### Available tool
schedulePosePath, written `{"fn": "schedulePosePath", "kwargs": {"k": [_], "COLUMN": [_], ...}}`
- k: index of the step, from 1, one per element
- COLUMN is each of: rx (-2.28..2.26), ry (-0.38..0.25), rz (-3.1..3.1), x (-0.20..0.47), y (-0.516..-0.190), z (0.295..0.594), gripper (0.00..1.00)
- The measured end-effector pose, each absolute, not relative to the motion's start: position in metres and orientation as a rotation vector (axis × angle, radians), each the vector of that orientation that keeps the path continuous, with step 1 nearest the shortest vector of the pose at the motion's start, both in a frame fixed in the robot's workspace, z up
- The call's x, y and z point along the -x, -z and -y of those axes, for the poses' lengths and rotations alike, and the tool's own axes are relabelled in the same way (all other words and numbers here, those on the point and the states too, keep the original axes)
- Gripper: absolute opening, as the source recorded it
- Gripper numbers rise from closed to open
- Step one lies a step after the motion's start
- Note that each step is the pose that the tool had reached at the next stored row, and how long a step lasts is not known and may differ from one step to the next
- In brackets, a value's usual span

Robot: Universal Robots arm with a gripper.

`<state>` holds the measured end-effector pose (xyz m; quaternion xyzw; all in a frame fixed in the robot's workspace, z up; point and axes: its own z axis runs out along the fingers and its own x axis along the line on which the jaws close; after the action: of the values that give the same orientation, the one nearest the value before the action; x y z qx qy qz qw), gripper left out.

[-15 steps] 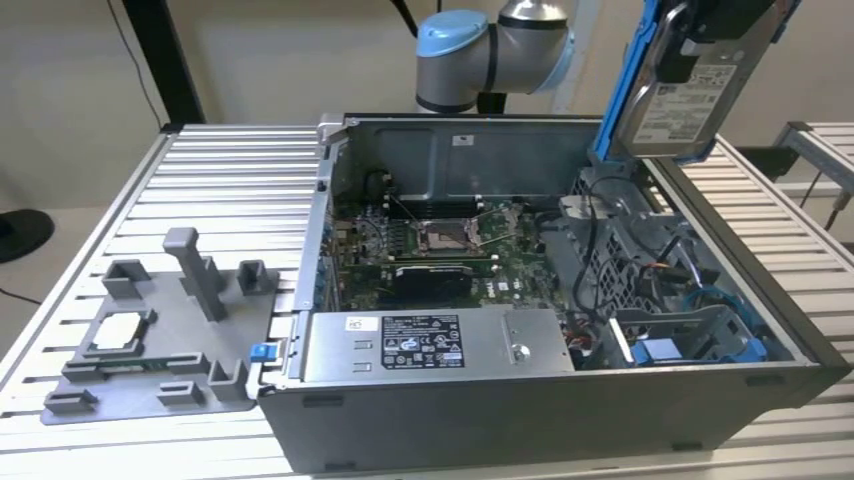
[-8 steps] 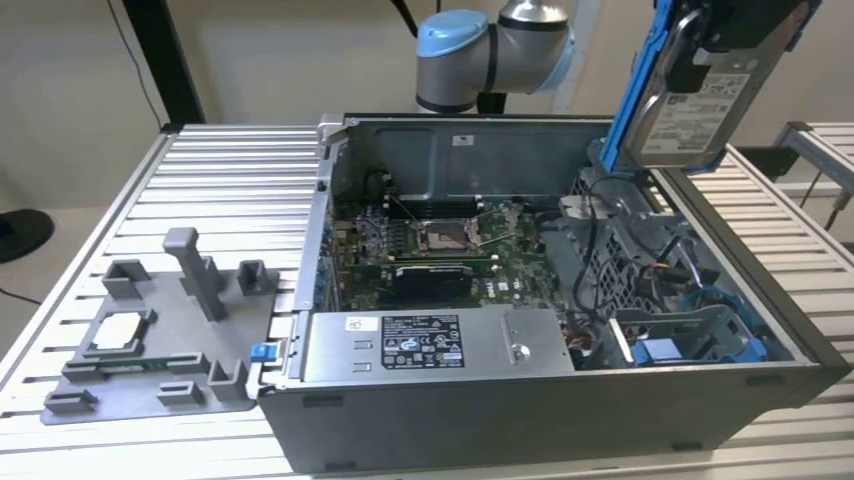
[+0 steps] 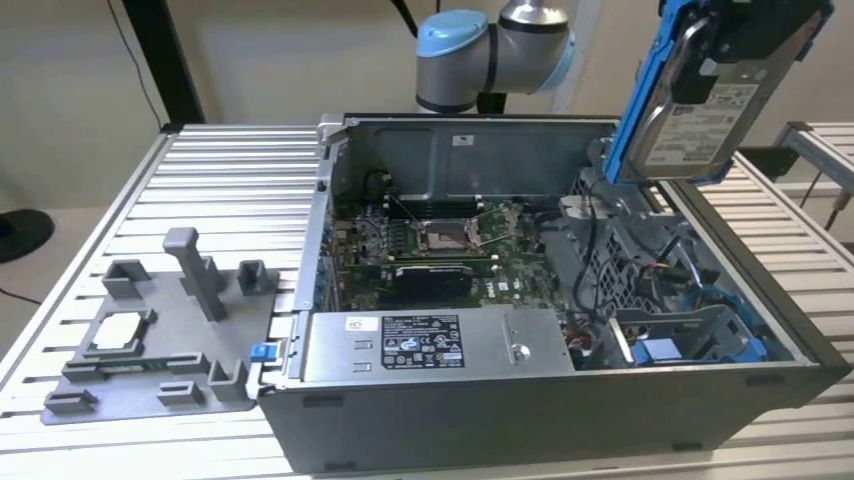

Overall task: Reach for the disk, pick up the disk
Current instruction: 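Pick up the disk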

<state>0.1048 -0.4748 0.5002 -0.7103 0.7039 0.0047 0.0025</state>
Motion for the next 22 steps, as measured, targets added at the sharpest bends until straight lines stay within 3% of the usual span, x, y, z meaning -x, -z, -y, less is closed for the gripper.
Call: {"fn": "schedulePosePath", "kwargs": {"k": [22], "rx": [2.228], "ry": [-0.015], "rz": [-2.208], "x": [-0.104], "y": [-0.499], "z": [0.560], "gripper": [0.00]}}
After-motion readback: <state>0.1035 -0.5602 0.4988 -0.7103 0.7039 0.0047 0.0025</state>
